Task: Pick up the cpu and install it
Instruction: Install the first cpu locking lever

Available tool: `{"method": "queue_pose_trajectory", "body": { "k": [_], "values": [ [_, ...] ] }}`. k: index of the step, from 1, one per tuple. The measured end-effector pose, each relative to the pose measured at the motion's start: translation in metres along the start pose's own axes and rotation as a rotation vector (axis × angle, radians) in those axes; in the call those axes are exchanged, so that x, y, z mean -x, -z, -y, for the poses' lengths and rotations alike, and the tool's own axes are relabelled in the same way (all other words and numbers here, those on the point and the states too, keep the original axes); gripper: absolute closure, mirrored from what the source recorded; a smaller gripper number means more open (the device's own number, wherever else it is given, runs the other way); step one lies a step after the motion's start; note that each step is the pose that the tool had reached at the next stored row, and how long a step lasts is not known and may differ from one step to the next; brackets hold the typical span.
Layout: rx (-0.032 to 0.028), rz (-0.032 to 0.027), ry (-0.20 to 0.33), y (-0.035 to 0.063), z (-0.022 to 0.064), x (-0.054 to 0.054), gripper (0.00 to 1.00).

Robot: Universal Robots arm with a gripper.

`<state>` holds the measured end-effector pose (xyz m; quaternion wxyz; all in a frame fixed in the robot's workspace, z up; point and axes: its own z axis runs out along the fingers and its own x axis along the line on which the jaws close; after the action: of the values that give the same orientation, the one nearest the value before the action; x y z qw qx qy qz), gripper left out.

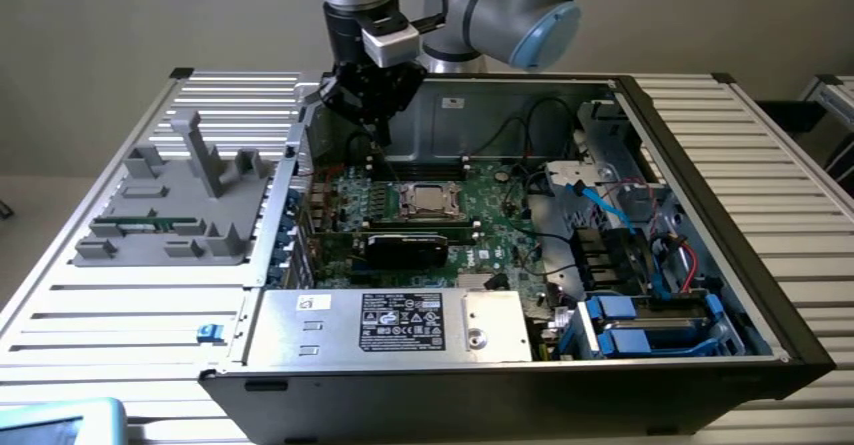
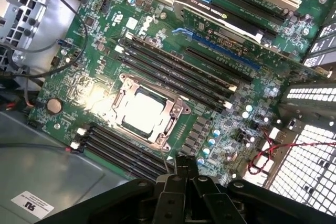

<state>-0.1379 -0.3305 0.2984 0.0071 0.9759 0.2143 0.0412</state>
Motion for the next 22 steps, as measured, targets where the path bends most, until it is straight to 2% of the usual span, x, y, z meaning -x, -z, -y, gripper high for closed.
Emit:
{"method": "queue_pose_trajectory", "body": {
  "k": [4, 11, 13, 15, 18, 22],
  "values": [
    [-0.0056, -0.0026, -0.048, -0.0004, 0.0, 0.0001, 0.89],
    [-0.0292, -0.0122, -0.113, -0.0005, 0.0004, 0.0009, 0.89],
    [-0.0361, -0.0118, -0.129, -0.0004, 0.0007, 0.0015, 0.89],
    [-0.0421, -0.0064, -0.141, -0.0004, 0.0008, 0.0018, 0.89],
    [-0.0537, 0.0086, -0.156, -0.0002, 0.0011, 0.0025, 0.89],
    [-0.0656, 0.0251, -0.176, -0.0003, 0.0014, 0.003, 0.89]
  ]
}}
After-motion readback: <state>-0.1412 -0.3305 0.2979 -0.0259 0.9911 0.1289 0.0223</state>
